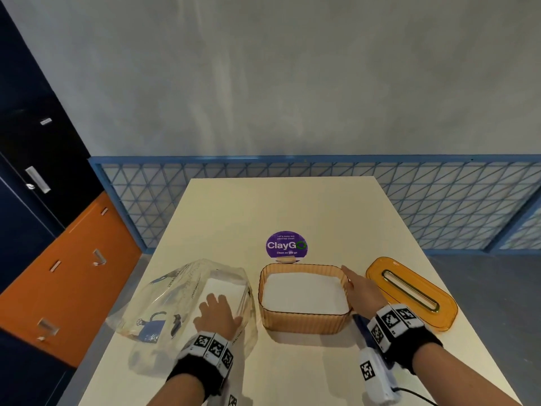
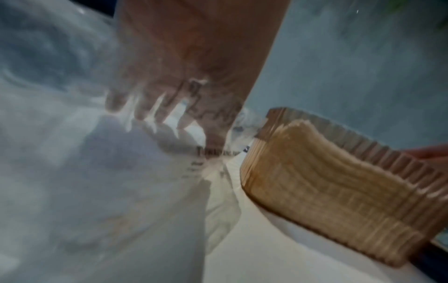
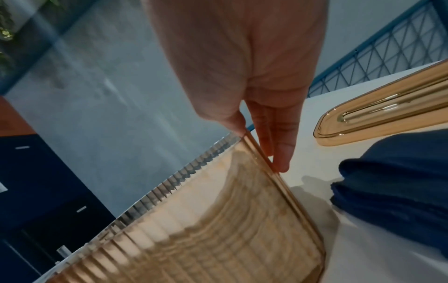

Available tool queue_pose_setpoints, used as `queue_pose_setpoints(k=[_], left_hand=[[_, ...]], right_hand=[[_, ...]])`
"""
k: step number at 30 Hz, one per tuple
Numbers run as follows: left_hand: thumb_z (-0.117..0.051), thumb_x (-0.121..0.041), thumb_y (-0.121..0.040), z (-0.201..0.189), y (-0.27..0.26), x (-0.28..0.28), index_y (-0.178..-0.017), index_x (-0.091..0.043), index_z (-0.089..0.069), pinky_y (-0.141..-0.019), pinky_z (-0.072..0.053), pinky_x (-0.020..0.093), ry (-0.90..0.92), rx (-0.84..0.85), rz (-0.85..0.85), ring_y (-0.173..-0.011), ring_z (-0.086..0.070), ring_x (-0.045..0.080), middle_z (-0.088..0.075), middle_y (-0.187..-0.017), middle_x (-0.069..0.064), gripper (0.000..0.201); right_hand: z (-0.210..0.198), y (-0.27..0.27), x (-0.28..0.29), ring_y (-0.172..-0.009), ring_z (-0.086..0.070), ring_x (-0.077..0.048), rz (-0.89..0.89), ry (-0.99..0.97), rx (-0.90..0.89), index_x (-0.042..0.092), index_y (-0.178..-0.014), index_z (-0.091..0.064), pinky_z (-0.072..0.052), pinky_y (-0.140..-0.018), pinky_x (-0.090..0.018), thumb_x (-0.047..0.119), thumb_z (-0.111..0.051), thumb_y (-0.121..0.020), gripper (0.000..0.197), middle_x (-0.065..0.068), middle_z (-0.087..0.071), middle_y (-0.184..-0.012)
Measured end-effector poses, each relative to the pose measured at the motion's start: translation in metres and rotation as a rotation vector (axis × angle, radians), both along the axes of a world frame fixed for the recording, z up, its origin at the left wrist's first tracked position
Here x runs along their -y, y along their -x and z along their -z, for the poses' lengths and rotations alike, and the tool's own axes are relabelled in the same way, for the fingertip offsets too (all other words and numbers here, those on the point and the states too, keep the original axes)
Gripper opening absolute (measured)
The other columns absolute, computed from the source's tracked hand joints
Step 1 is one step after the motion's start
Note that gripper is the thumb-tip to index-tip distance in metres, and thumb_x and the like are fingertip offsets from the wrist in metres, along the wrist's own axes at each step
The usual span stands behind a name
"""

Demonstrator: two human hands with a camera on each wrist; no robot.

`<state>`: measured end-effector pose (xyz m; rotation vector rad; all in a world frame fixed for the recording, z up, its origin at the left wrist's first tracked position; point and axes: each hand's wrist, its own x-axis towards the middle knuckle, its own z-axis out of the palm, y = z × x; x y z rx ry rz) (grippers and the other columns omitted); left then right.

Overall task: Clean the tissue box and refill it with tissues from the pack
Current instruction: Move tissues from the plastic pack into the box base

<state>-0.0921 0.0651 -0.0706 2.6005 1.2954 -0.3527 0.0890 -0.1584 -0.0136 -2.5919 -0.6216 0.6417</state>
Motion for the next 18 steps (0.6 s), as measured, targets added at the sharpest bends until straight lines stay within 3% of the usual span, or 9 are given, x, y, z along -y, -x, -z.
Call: queue_pose_setpoints(k=[4,8,12,16,18], left_hand=[[-0.056,-0.053,-0.084,0.011,-0.009,0.007,-0.132,-0.015,-0.034,-0.097,-0.043,0.036,-0.041,-0.057,-0.044,-0.128,-0.035,0.022,-0.033,-0.136,0.004,0.065],[-0.040,-0.030,-0.097,0.013,-0.014,0.002,-0.134,-0.013,-0.036,-0.101,-0.042,0.037,-0.014,-0.051,-0.059,-0.129,-0.036,0.024,-0.032,-0.140,0.007,0.041],[-0.032,-0.025,-0.101,0.009,-0.009,-0.002,-0.129,-0.013,-0.038,-0.097,-0.045,0.034,-0.028,-0.020,-0.008,-0.124,-0.042,0.023,-0.035,-0.136,0.007,0.031],[-0.028,-0.024,-0.102,0.007,-0.005,-0.002,-0.129,-0.012,-0.039,-0.096,-0.045,0.033,-0.024,0.007,-0.001,-0.124,-0.044,0.023,-0.036,-0.137,0.008,0.032],[-0.025,-0.027,-0.102,0.004,-0.004,-0.003,-0.130,-0.012,-0.039,-0.097,-0.043,0.034,-0.019,0.032,-0.003,-0.124,-0.043,0.023,-0.036,-0.137,0.008,0.034]], right_hand=[[0.001,-0.002,-0.003,-0.112,-0.057,-0.029,0.004,0.029,-0.006,0.018,-0.150,-0.017,-0.035,-0.075,-0.020,0.008,-0.033,-0.099,0.054,-0.016,-0.058,-0.126],[0.001,-0.003,-0.002,-0.114,-0.056,-0.028,-0.005,0.054,0.021,0.018,-0.150,-0.015,-0.039,-0.081,-0.021,0.008,-0.032,-0.100,0.054,-0.015,-0.058,-0.128],[-0.001,-0.001,-0.002,-0.114,-0.056,-0.027,-0.011,0.065,0.025,0.018,-0.150,-0.014,-0.042,-0.089,-0.024,0.008,-0.033,-0.099,0.055,-0.016,-0.058,-0.127],[-0.003,0.000,-0.001,-0.113,-0.056,-0.028,-0.031,0.066,0.039,0.017,-0.150,-0.011,-0.034,-0.075,-0.020,0.008,-0.032,-0.100,0.056,-0.016,-0.059,-0.125],[-0.004,0.000,0.000,-0.110,-0.056,-0.027,-0.039,0.068,0.030,0.016,-0.150,-0.010,-0.031,-0.075,-0.019,0.008,-0.031,-0.100,0.055,-0.017,-0.059,-0.124]])
